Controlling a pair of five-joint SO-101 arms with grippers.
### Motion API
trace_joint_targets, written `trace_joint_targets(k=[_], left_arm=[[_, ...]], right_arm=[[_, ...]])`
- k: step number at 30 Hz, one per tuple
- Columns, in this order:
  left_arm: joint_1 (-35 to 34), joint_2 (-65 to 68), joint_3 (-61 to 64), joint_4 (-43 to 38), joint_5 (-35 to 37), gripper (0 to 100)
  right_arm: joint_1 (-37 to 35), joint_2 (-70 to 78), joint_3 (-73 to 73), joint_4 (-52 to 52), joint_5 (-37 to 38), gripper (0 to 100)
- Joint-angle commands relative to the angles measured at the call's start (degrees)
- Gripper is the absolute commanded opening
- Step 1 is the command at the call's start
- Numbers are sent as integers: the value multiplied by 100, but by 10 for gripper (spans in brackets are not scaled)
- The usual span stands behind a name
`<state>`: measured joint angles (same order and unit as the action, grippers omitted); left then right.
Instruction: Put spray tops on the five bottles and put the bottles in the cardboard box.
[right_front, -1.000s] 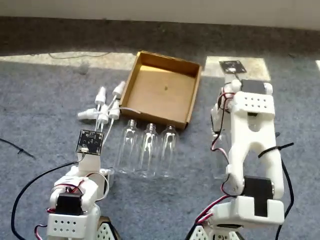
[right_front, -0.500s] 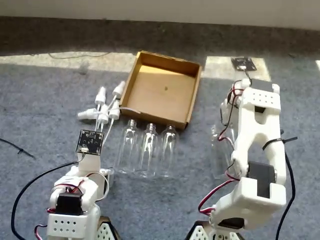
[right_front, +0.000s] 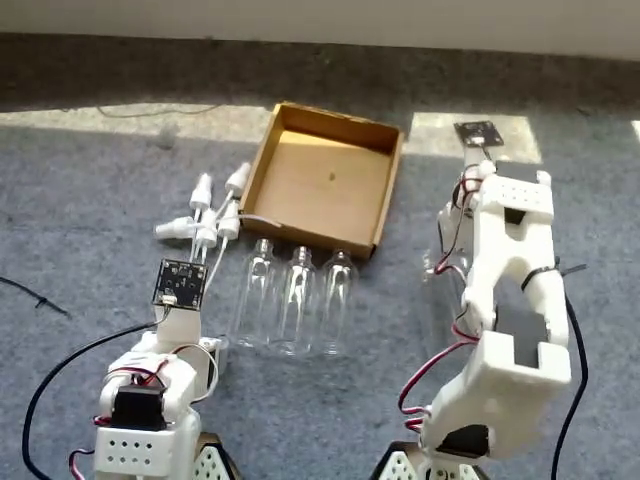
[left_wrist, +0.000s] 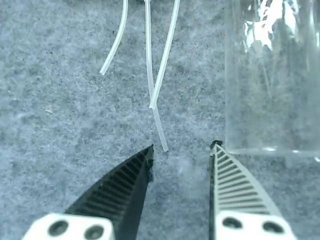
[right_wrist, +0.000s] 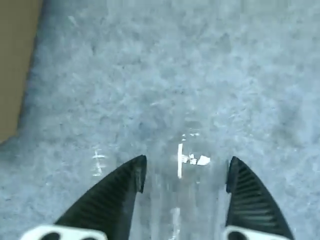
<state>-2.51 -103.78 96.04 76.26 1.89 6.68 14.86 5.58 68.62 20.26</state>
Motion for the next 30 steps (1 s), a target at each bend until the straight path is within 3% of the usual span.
trace_joint_targets(k=[1, 10, 15, 19, 26, 30], left_arm=[[92, -57, 110, 26, 35, 178], [92, -57, 110, 26, 35, 178], [92, -57, 110, 26, 35, 178], [92, -57, 110, 26, 35, 178], [92, -57, 110, 26, 35, 178], [92, -57, 110, 26, 35, 179]], right_arm=[[66, 233, -268, -66, 26, 227], [66, 382, -233, -92, 35, 215], [189, 365, -268, -66, 26, 1], [549, 207, -295, 101, -18, 3], [646, -1684, -391, 136, -18, 3], [620, -3073, 277, 127, -176, 3]])
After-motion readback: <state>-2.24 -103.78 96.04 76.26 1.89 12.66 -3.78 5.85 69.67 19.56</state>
